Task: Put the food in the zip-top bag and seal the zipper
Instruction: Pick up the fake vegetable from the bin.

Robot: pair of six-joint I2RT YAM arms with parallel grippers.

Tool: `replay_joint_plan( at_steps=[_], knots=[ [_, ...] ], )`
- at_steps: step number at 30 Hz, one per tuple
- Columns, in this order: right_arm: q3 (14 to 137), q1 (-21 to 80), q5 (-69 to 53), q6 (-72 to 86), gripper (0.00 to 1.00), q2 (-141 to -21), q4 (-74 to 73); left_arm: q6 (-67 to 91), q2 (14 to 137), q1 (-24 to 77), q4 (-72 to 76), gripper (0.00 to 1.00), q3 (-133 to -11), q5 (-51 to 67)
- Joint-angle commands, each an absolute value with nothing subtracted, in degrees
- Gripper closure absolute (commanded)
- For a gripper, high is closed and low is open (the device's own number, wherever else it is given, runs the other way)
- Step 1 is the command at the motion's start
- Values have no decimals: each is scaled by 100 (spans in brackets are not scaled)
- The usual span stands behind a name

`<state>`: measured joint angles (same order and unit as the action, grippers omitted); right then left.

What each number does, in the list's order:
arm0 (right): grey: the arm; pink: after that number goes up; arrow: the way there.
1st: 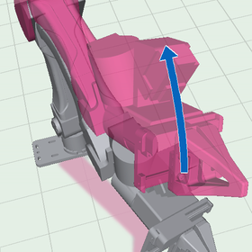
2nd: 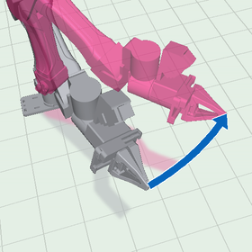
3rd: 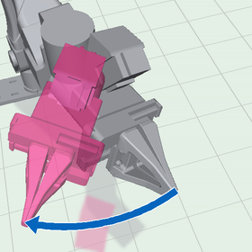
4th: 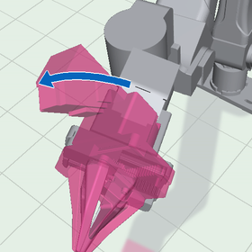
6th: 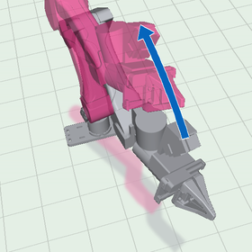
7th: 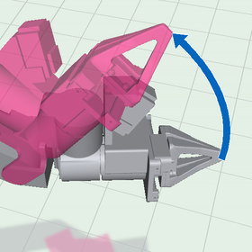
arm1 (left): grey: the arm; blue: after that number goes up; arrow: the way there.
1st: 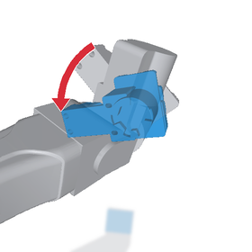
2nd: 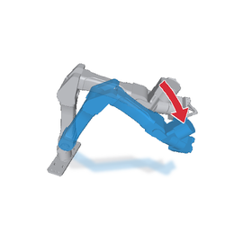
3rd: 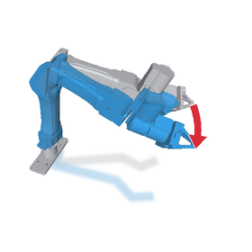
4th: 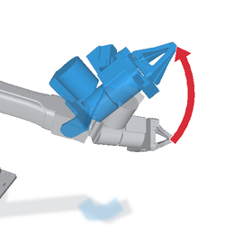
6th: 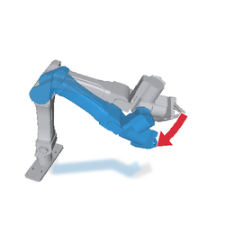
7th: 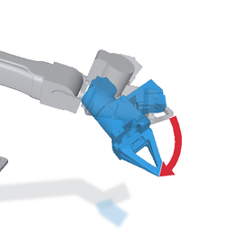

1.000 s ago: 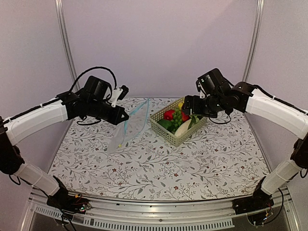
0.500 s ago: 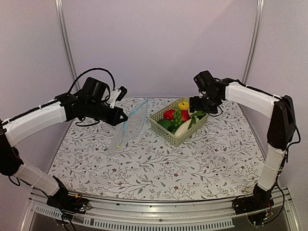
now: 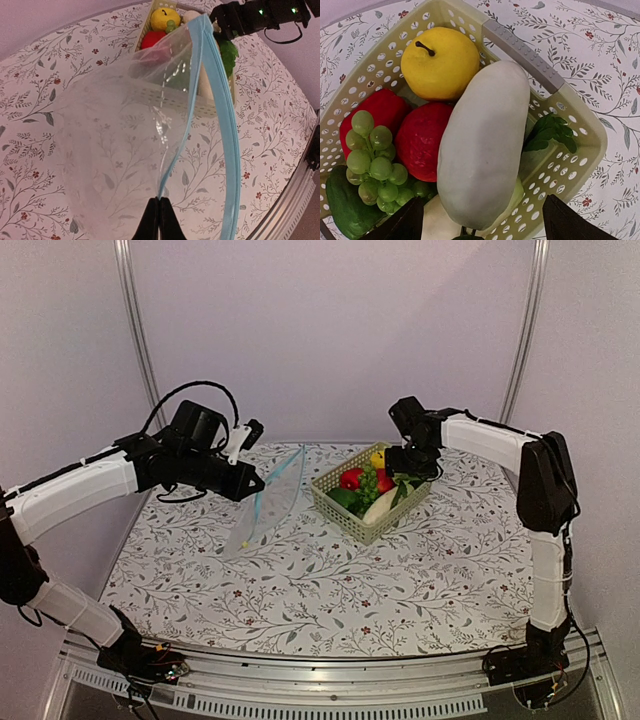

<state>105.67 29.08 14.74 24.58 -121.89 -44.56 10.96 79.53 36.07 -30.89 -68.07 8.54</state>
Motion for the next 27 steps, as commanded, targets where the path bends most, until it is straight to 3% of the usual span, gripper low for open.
replay_joint_plan(
  at_steps=[1,23,27],
  knots=[
    [10870,2809,1585,2506,19,-12516,-4325,1055,7917,3542,-3138,100,-6768,773],
    [10945,2672,1226,2732,50,-12830,-3959,1116,7994,3542,-3128,100,-6790,983],
    [10936,2672,1265,2725,51,-12781,-3954,1110,7983,3542,-3128,100,-6790,980]
  ],
)
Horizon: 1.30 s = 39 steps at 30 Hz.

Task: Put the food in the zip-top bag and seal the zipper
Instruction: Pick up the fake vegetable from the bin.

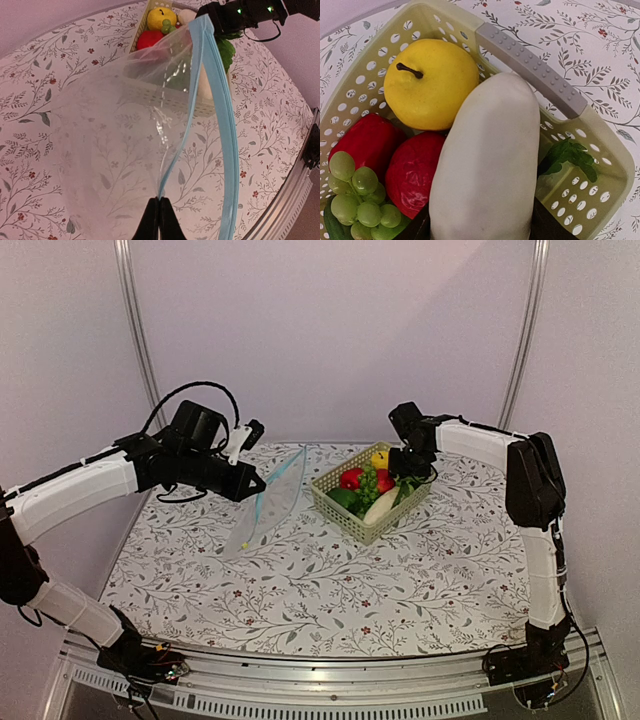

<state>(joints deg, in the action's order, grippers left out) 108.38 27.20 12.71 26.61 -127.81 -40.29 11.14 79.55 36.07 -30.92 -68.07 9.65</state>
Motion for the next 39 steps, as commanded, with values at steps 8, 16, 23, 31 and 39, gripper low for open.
replay_joint_plan(
  at_steps=[8,16,23,31,39],
  knots=[
    [10876,2671,1318,2691,53,-12621,-3945,1108,7987,3542,-3133,100,-6785,966],
    [10283,2672,1204,2590,54,-11590,-3976,1115,8022,3543,-3126,100,-6776,969],
    [9600,2678,716,2422,55,-10333,-4250,1197,8043,3551,-3075,100,-6755,1106],
    [9274,2986,-1330,2380,56,-9254,-4615,1338,8011,3558,-2741,100,-6541,1234],
    [8981,3898,-2748,2356,56,-8900,-5043,1544,8160,3573,-2516,100,-6412,1324]
  ],
)
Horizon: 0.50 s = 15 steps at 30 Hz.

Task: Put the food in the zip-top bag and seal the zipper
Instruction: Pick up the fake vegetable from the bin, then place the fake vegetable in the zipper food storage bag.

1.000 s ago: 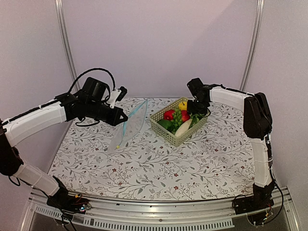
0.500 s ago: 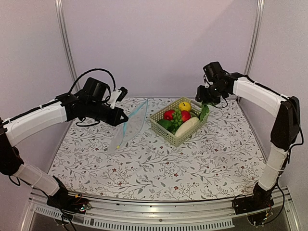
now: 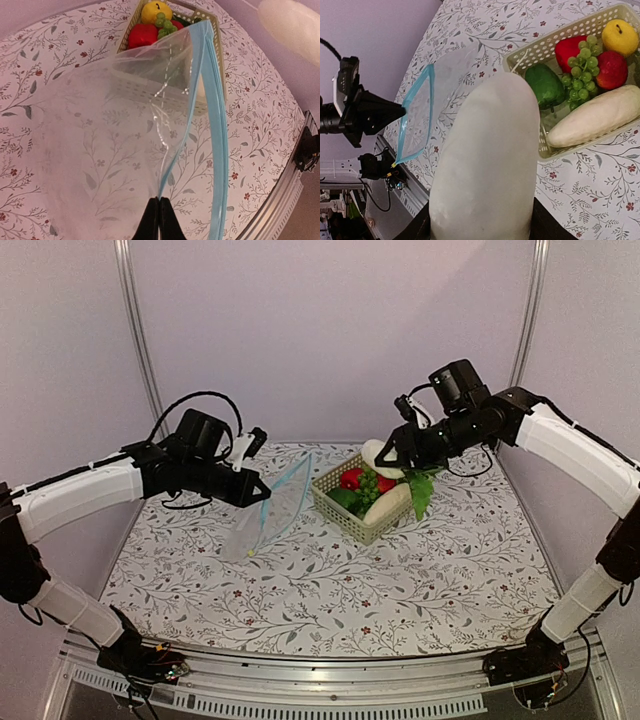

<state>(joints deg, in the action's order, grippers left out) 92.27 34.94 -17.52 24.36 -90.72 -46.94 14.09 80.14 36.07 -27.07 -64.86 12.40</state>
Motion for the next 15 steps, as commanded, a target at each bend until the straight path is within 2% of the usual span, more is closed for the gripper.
replay_joint_plan(
  at_steps=[1,11,15],
  knots=[
    [8948,4023,-2839,2356,56,-8889,-5052,1561,8183,3585,-2510,100,-6403,1327],
    [9148,4901,-3617,2471,57,-9228,-4746,1602,8381,3681,-2523,100,-6414,1313],
    [9149,4997,-3747,2855,58,-9467,-4065,1611,8404,3729,-2529,100,-6418,1304]
  ],
)
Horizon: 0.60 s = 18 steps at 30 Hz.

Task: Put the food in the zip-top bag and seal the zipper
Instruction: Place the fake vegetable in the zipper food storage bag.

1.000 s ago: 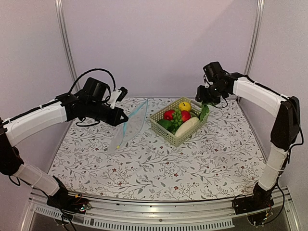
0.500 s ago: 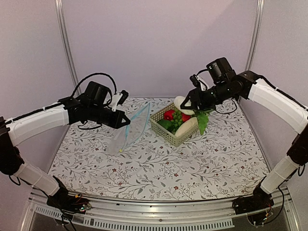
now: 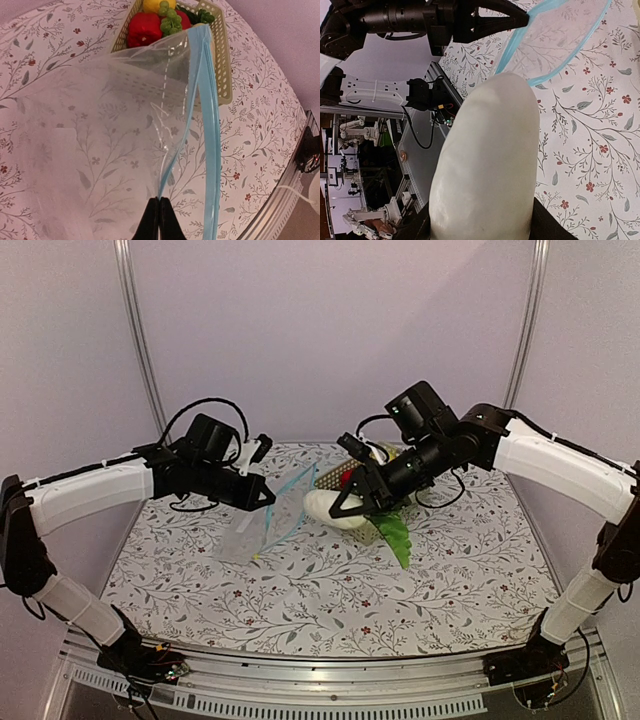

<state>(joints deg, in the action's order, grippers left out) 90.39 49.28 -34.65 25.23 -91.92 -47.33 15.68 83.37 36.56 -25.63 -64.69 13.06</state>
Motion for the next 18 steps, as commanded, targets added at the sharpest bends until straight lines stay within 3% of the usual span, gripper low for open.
replay_joint_plan(
  at_steps=[1,18],
  knots=[
    [9153,5027,-3791,3016,59,-9570,-3823,1615,8397,3741,-2505,100,-6412,1320],
    [9523,5082,-3028,4295,61,-10876,-3254,1602,8303,3849,-2386,100,-6355,1484]
  ],
)
